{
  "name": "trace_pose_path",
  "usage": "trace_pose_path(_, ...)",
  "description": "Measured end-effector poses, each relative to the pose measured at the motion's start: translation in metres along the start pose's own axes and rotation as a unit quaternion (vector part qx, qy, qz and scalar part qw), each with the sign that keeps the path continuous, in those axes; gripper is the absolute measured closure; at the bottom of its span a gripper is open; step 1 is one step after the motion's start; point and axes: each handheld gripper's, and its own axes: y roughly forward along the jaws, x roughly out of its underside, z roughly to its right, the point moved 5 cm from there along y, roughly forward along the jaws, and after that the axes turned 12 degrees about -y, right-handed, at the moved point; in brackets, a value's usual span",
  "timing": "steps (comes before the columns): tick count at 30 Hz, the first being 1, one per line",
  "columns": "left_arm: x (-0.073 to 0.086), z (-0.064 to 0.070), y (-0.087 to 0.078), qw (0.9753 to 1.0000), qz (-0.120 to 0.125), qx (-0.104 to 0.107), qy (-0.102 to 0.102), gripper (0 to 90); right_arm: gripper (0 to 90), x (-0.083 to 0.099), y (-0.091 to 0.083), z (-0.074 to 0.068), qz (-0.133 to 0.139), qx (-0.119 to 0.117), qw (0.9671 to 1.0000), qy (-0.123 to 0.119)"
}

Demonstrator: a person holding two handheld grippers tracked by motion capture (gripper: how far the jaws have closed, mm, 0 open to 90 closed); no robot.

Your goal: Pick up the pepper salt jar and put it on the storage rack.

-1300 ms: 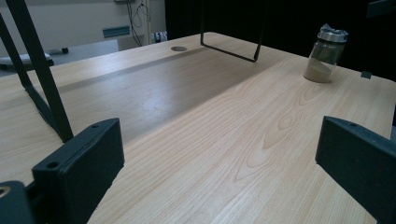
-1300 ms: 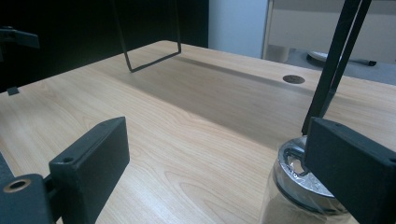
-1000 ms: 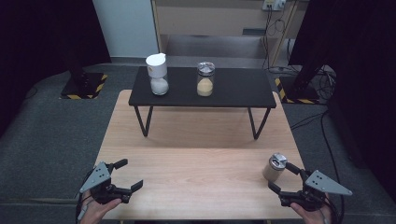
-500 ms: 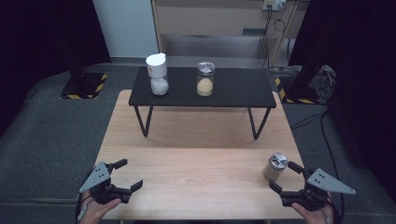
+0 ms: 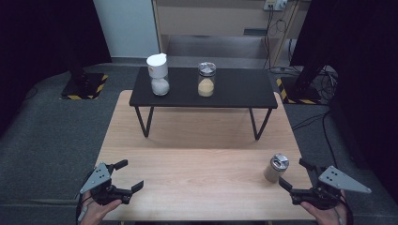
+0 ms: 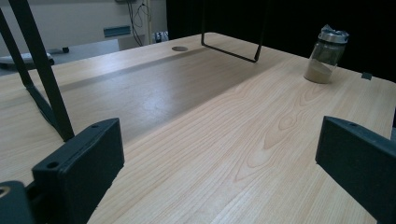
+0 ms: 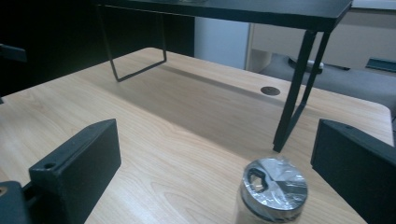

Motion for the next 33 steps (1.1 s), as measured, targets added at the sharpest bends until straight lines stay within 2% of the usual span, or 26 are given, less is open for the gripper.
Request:
trace_pose_path(9, 0.0, 0.0, 0.0, 1.0, 0.002, 0.0, -0.002, 0.0, 2.0, -0.005, -0.003, 0.009, -0.012, 0.01, 0.9999, 0.003)
trace_pose_path(16, 0.0, 0.0, 0.0, 1.0, 0.002, 0.0, -0.002, 0.0, 2.2, -0.004, 0.0, 0.017, -0.032, 0.017, 0.9993, 0.009)
trace_pose_path(33, 0.0, 0.0, 0.0, 1.0, 0.002, 0.0, -0.002, 0.0, 2.2, 0.007, 0.021, 0.032, -0.061, 0.019, 0.9976, 0.024)
